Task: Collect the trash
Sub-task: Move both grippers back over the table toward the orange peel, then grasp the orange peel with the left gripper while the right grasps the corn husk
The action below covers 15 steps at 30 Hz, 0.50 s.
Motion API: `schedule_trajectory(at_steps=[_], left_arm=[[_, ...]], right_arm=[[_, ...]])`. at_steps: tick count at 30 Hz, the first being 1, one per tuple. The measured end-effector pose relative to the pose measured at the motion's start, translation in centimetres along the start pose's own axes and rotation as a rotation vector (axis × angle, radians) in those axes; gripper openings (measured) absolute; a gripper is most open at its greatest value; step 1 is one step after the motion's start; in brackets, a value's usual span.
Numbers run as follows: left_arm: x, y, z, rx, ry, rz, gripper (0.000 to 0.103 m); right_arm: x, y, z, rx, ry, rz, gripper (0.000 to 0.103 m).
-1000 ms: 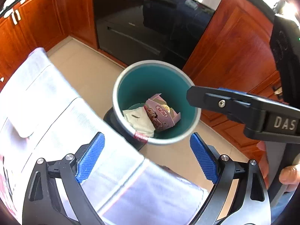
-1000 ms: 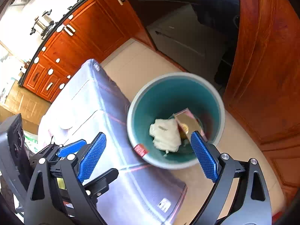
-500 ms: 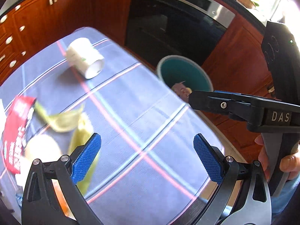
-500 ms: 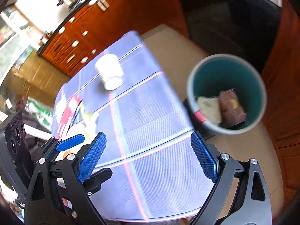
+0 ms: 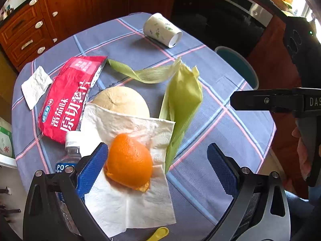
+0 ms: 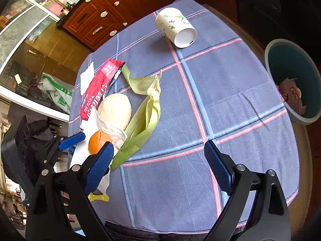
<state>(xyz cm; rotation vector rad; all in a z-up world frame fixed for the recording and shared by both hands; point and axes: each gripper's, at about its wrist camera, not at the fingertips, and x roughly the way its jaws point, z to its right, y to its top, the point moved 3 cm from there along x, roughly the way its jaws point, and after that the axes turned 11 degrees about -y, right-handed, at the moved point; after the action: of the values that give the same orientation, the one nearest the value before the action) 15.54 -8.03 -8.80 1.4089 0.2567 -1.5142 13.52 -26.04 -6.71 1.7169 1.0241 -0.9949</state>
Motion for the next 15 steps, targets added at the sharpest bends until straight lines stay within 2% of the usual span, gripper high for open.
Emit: schedule_trajectory(at_steps=[5,9,11,12,15], left_arm=[[0.6,-1.1,-0.9,0.010,0.004,-0.028,0.099],[0.0,-1.5,-1.4,0.027,-0.035,0.002,0.099],[-0.5,-1.6,-1.6,0.027,-0.064,0.021,0.084],[-0.7,-1.6,-1.7,0.030,-0.074,0.015,0.081],[-1.4,-1.7,-2.1,0.038,-0.079,0.014,0.079]], right_arm=[[1.0,-0.6,-0.4,0.018,0.010,-0.023,0.088],[1.8,-0.5,-0.1,0.027,0.008,-0.036,0.088],[2.1,-0.3,-0.1,0.027,0.008,-0.040,0.088],[2.2,-0.2,0.0,0.026,0.010,-0.043,0.088],[2.4,0.1,-0.2,0.023,0.016,-0.037,0.088]])
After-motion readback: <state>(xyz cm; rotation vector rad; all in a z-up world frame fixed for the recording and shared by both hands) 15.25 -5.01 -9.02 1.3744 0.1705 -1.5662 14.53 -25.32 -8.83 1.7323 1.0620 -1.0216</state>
